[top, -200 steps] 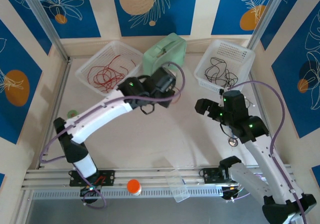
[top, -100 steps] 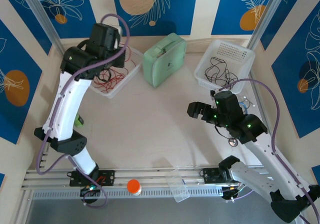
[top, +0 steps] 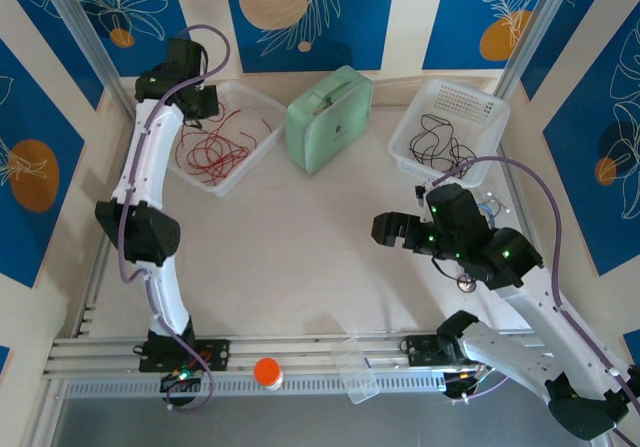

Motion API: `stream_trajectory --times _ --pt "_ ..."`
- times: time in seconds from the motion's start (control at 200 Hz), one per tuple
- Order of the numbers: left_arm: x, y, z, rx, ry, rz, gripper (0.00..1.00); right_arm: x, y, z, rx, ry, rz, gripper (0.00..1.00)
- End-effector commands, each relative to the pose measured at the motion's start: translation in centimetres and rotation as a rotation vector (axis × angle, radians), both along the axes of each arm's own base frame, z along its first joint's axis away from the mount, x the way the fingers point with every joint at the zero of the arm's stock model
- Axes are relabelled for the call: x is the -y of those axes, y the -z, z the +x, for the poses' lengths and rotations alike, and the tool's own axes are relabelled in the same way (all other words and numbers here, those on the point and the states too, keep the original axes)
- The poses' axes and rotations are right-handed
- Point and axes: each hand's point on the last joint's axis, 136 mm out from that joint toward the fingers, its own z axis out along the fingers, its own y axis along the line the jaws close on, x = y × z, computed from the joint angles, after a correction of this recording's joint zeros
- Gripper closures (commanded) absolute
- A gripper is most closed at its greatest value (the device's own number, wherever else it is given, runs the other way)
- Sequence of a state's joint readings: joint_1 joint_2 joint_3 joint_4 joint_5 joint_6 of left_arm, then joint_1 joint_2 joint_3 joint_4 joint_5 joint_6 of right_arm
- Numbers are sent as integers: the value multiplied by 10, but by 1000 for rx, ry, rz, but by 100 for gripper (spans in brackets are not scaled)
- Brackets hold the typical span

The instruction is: Untangle the cables

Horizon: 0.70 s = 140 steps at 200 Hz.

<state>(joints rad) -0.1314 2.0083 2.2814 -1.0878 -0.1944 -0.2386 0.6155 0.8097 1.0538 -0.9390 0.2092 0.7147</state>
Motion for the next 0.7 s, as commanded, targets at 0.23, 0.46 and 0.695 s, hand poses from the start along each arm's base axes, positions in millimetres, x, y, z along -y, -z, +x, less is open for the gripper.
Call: stream_trajectory --times 0.23,0.46,0.695 --pt "-5 115 39 -102 -54 -78 100 -1 -3 -2 -16 -12 -32 1" --pt "-5 168 35 -142 -79 -90 90 -3 9 3 -36 -10 -62 1" --pt "0 153 26 -117 -46 -110 38 -5 22 12 -48 -4 -95 0"
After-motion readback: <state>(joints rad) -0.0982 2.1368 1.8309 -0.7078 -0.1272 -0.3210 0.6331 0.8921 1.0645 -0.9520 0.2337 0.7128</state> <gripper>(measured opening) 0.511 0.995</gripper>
